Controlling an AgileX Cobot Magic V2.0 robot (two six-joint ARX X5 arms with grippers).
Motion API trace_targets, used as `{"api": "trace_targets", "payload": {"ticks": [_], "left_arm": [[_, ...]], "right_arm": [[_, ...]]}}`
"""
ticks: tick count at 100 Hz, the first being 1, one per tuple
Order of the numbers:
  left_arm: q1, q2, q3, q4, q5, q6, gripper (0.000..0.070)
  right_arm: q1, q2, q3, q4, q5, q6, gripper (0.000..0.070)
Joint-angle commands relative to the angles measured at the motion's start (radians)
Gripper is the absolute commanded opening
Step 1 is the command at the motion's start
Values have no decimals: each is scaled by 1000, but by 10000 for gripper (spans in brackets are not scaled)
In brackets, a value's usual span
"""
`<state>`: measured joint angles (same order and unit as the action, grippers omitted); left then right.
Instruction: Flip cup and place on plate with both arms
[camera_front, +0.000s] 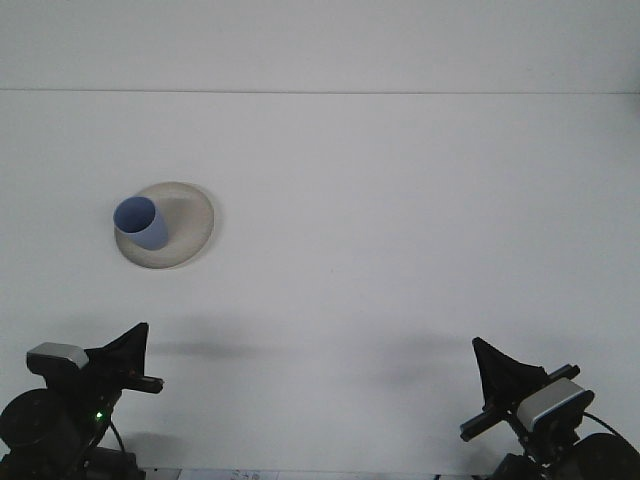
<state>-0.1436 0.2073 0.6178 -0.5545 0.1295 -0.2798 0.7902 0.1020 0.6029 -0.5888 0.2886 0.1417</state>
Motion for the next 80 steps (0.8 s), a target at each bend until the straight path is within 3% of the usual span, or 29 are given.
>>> {"api": "trace_targets", "payload": {"ticks": [1, 5, 16, 26, 37, 55, 80], "left_arm": [[-2, 0, 10, 10, 2, 3, 12], [0, -1, 10, 9, 1, 33, 12], [13, -18, -8, 43, -3, 222, 12], [30, -50, -97, 171, -20, 308, 12], [43, -106, -266, 343, -109, 366, 12], [69, -188, -496, 509, -261, 373, 12], [112, -204, -604, 560, -268, 340, 12]], "right_arm": [[9, -3, 5, 13, 0, -6, 6], [9, -3, 5, 13, 0, -6, 6], [9, -3, 5, 13, 0, -6, 6], [9, -3, 5, 13, 0, -6, 6], [9, -3, 5, 13, 0, -6, 6], [9, -3, 5, 13, 0, -6, 6], [9, -3, 5, 13, 0, -6, 6]]}}
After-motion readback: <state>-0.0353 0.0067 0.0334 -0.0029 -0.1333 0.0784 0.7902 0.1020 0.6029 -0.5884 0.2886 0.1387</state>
